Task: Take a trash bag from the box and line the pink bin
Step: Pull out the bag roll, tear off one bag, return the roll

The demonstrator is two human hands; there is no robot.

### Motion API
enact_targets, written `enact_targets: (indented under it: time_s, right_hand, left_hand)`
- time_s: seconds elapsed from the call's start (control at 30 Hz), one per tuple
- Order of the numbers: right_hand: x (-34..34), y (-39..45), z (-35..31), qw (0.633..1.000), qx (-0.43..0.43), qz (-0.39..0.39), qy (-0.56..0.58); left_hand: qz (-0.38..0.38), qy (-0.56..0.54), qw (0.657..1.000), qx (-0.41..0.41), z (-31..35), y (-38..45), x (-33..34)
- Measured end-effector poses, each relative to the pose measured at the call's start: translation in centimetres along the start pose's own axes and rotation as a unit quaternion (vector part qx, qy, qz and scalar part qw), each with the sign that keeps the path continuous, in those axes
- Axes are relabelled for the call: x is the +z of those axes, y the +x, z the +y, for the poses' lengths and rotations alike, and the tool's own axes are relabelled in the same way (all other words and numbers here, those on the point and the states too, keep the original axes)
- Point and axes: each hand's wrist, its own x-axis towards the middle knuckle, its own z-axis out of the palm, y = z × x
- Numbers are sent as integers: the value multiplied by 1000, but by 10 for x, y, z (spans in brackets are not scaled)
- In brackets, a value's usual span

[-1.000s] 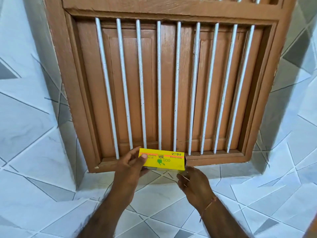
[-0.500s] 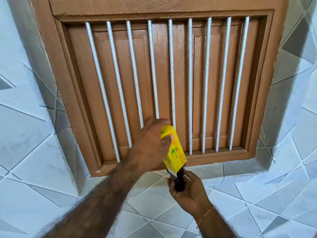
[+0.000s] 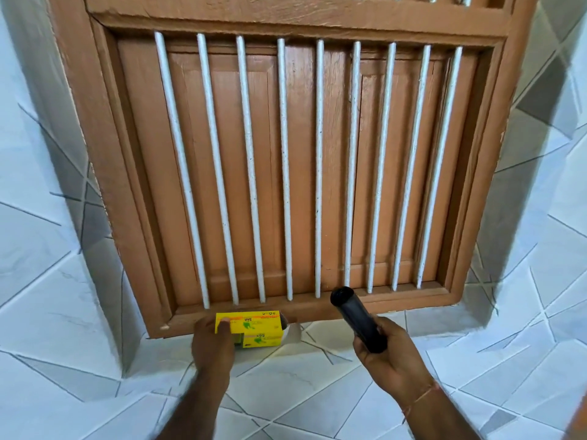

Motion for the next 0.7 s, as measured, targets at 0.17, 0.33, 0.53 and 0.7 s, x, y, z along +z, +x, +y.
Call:
enact_targets:
  time_s: [0.17,0.33,0.53,0.7]
  right_hand:
    - [5,-2,9,999,37,-1,30]
    - [16,-9,23,997,40,-59,29]
    - [36,-23,49,985,85,-152,14]
    - [39,-35,48,964,78,-149,-207]
  left_hand:
    - [-13,195,979,59,5,-2,-1]
    - [-119,26,966,229,38,-50,-3]
    - [-433,-173,879,103,82,-84,5]
    - [-382,-147,908,91,88,-74,-3]
